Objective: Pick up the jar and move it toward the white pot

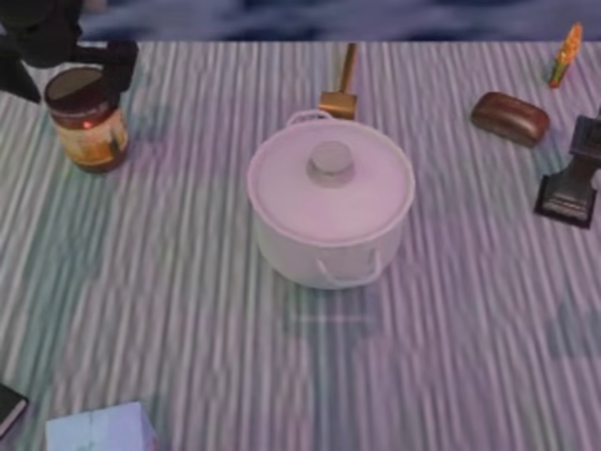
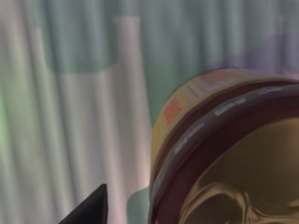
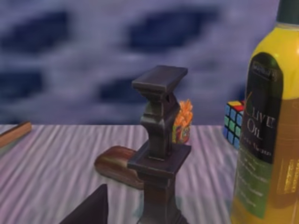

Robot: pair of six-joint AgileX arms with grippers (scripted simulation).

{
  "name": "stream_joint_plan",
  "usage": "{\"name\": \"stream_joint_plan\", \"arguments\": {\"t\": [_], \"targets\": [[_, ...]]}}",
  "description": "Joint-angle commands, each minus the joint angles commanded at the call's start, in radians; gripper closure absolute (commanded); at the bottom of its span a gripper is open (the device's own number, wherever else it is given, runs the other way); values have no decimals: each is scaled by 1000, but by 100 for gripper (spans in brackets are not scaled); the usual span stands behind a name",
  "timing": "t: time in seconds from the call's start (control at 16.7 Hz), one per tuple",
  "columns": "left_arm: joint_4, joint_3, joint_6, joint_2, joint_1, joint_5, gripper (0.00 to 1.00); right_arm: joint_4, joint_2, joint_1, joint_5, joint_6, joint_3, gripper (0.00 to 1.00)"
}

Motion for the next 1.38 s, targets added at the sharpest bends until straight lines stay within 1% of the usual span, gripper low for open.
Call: {"name": "stream_joint_plan", "arguments": {"t": [0.24,0.48,1.26,1.32,1.38], "targets": [[92,-68,1,24,1,1,0,0,0,0,0,0,0,0],[98,-73,1,25,1,1,0,0,0,0,0,0,0,0],[98,-73,1,25,1,1,98,0,0,0,0,0,0,0],[98,-73,1,25,1,1,100,0,0,0,0,0,0,0],[98,-73,1,25,1,1,100,0,0,0,0,0,0,0]]}}
